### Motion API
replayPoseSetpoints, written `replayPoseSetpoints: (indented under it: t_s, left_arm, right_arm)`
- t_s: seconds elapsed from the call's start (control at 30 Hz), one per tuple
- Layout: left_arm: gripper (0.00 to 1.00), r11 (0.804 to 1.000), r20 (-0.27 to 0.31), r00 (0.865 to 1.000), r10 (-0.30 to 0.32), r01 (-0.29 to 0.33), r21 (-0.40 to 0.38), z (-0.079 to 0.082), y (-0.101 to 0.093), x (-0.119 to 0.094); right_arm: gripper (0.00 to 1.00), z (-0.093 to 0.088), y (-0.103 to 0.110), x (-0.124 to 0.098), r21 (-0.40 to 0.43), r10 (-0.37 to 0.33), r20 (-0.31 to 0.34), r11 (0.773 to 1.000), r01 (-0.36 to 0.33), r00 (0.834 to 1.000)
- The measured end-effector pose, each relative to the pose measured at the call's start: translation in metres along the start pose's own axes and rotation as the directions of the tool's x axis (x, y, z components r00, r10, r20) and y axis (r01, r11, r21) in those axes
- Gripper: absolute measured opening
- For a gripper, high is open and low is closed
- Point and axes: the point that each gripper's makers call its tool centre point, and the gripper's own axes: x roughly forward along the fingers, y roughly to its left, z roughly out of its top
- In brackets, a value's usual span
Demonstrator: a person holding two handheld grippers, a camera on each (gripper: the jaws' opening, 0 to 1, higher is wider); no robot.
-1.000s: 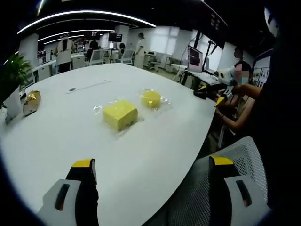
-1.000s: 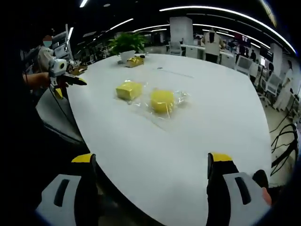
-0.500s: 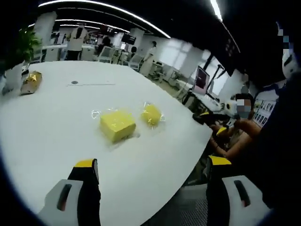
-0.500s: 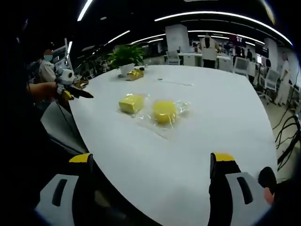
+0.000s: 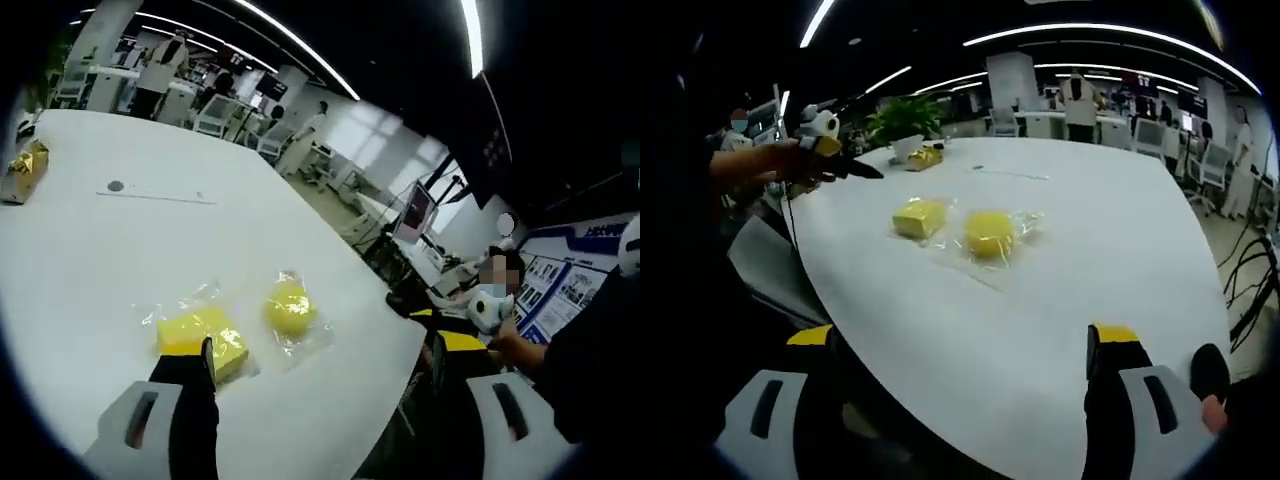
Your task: Compare the silicone blocks by pressing each to a similar depth, holding the contact briefly, and releasing to observe deformation and rebound differences across the visible hardness samples.
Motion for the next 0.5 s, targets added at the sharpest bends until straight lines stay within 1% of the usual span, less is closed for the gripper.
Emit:
replayPoseSetpoints:
  t_s: [0.03, 0.07, 0.17, 0.2, 0.33, 0.43, 0.5]
  left_arm:
    - [0.89, 1.000, -0.006, 1.000, -0.001, 0.001, -0.010, 0.002, 0.001, 0.005]
    - [0.88, 1.000, -0.033, 0.999, -0.006, 0.005, -0.020, 0.002, 0.001, 0.012]
    - [0.87, 0.999, -0.037, 0.999, -0.005, 0.003, -0.046, 0.009, 0.006, 0.025]
    - [0.86, 0.997, -0.043, 0.999, -0.006, 0.002, -0.081, 0.011, 0.008, 0.030]
    - [0.82, 0.987, -0.062, 0.998, -0.010, 0.000, -0.162, 0.014, 0.014, 0.046]
    - [0.79, 0.983, -0.071, 0.997, -0.006, -0.007, -0.182, 0.015, 0.019, 0.060]
    - [0.78, 0.981, -0.080, 0.997, -0.012, -0.004, -0.191, 0.015, 0.020, 0.072]
  right_arm:
    - [0.96, 0.000, 0.001, -0.001, 0.001, 0.003, 0.005, 1.000, -0.003, 1.000]
    - [0.96, 0.000, 0.002, -0.002, 0.002, 0.001, 0.007, 1.000, -0.001, 1.000]
    - [0.96, -0.001, 0.000, -0.005, 0.012, -0.014, 0.008, 1.000, 0.014, 1.000]
    - [0.96, -0.003, -0.001, -0.006, 0.016, -0.021, 0.005, 1.000, 0.021, 1.000]
    - [0.96, -0.004, -0.002, -0.011, 0.020, -0.035, 0.006, 0.999, 0.035, 0.999]
    - [0.95, -0.003, -0.002, -0.014, 0.018, -0.047, 0.014, 0.999, 0.047, 0.999]
    - [0.91, -0.004, -0.003, -0.015, 0.018, -0.049, 0.009, 0.999, 0.048, 0.999]
